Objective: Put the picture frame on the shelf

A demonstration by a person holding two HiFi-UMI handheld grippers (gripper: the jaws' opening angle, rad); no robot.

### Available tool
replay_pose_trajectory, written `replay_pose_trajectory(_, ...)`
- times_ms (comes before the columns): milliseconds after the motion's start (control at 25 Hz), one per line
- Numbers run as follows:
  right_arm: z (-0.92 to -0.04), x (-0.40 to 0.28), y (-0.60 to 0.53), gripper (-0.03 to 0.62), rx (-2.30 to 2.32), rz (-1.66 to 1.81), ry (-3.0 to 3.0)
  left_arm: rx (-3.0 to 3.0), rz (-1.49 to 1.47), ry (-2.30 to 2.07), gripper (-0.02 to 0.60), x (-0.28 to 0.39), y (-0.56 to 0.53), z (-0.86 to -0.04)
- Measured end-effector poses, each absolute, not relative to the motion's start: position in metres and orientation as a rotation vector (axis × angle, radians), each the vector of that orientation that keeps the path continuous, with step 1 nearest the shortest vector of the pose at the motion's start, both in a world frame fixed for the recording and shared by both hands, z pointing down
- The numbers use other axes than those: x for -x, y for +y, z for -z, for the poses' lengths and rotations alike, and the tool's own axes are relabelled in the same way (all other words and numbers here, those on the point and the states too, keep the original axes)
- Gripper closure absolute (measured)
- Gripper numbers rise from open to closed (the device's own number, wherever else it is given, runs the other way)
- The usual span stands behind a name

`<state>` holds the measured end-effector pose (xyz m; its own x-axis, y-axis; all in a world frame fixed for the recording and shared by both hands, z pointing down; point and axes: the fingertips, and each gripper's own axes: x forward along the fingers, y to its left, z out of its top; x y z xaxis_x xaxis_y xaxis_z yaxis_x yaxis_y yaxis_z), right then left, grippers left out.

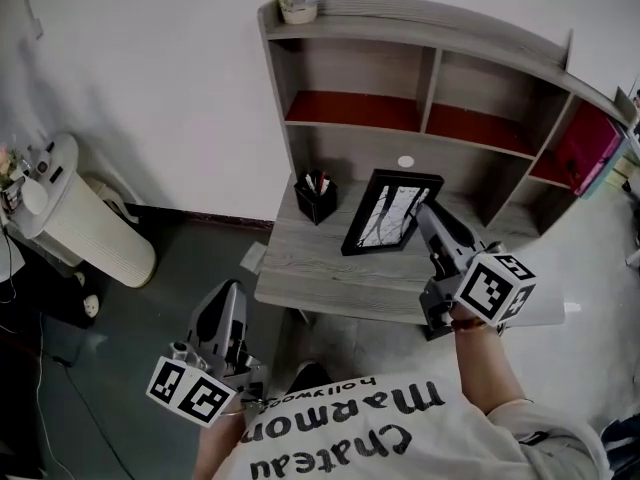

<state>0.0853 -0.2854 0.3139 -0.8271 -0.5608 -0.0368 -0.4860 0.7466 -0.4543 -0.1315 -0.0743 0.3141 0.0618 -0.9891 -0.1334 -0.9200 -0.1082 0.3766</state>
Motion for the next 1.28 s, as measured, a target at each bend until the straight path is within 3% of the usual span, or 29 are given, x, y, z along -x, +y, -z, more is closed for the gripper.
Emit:
replay_pose_trajectory(480, -0.319, -0.098, -0.325, 0.520, 0.992, 0.663, 2.693, -2.230, 0.505, -1.806, 0.565, 0.143, -0.147, -0.318)
replay_pose_trajectory(1000, -0.276, -0.038, -0.395, 0.520, 1.087, 0.530, 2.616, -2.370, 0.530, -1.714, 0.565, 0.220, -0.240, -0.282)
replay_pose_trajectory(1280, -0.245, -0.018, -0.415, 0.520, 1.128, 0.294, 2.592, -2.400, 0.572, -1.763, 0.565, 0.259, -0.252, -0.292)
